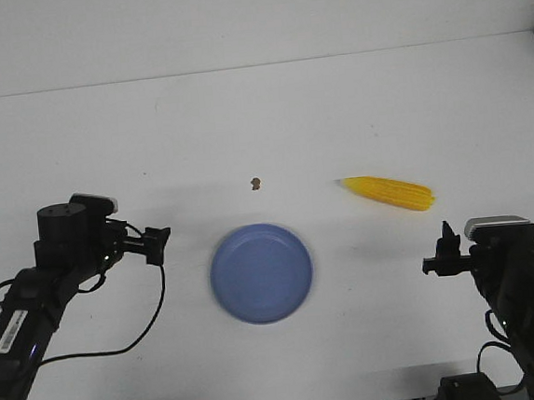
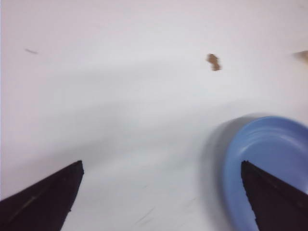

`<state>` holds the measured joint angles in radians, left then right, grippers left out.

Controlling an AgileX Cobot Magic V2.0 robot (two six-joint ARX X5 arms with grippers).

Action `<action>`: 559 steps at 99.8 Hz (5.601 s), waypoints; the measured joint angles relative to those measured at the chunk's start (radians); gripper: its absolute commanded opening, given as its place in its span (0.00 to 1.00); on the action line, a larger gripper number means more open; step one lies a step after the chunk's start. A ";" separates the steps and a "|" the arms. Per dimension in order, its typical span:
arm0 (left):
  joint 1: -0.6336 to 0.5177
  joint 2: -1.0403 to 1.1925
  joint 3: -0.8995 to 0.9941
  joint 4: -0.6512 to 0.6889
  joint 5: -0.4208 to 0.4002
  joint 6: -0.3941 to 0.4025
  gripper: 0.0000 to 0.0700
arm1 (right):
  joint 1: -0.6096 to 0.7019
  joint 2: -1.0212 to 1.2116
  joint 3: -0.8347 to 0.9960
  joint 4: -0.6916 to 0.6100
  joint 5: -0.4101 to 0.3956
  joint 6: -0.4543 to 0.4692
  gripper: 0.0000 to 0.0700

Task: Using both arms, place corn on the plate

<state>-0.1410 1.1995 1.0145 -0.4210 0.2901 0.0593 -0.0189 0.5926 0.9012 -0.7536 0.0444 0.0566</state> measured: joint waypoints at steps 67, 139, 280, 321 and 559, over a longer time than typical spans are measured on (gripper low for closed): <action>0.012 -0.185 0.000 -0.032 -0.101 0.094 1.00 | 0.024 0.332 0.024 0.087 -0.122 -0.164 0.61; 0.012 -0.185 0.000 -0.005 -0.101 0.031 1.00 | 0.097 1.019 0.402 -0.033 -0.041 -0.531 0.78; 0.012 -0.185 0.000 -0.003 -0.101 0.024 1.00 | 0.050 1.100 0.418 -0.019 -0.263 -0.468 0.08; 0.012 -0.185 0.000 -0.002 -0.101 0.024 1.00 | 0.529 0.974 0.435 -0.131 -0.281 -0.280 0.12; 0.012 -0.357 -0.024 0.008 -0.102 -0.033 1.00 | 0.102 -0.187 -0.174 0.293 -0.120 -0.090 0.90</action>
<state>-0.1291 0.8425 0.9909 -0.4129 0.1883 0.0265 0.0830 0.4061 0.7269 -0.4610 -0.0757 -0.0334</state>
